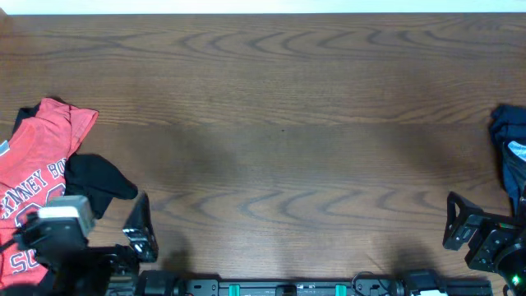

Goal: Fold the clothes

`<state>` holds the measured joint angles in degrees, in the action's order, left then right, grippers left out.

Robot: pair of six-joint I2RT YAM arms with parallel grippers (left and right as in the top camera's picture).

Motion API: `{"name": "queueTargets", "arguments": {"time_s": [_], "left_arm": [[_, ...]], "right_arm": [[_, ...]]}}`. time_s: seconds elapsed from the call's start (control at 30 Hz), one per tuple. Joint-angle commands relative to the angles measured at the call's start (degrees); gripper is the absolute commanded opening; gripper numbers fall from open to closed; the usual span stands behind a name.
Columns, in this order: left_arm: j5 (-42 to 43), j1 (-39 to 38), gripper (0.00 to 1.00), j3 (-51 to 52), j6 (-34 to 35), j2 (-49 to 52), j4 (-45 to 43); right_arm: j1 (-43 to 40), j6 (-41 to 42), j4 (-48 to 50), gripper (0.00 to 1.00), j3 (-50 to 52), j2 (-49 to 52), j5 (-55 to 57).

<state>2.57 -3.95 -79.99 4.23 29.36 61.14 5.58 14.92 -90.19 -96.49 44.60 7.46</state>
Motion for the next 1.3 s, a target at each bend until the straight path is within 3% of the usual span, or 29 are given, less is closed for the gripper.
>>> {"name": "queueTargets", "arguments": {"time_s": [0.0,0.33,0.8,1.07,1.27], "left_arm": [[-0.20,-0.33,0.98,3.28,0.33,-5.55,-6.29],[0.02,-0.31,0.98,25.73,0.76,-20.48,-26.60],[-0.09,-0.31,0.98,53.42,0.74,-29.31,-40.33],[-2.93,-0.24,0.98,61.40,0.63,-29.27,-42.60],[-3.89,0.07,0.98,69.96,0.52,-29.27,-50.51]], "right_arm": [[0.81,0.90,-0.09,0.99,-0.15,0.20,0.00],[0.81,0.92,-0.09,0.99,-0.15,0.20,0.00],[0.81,0.90,-0.09,0.99,-0.15,0.20,0.00],[0.81,0.92,-0.09,0.99,-0.15,0.20,0.00],[0.81,0.92,-0.09,0.99,-0.15,0.20,0.00]]}}
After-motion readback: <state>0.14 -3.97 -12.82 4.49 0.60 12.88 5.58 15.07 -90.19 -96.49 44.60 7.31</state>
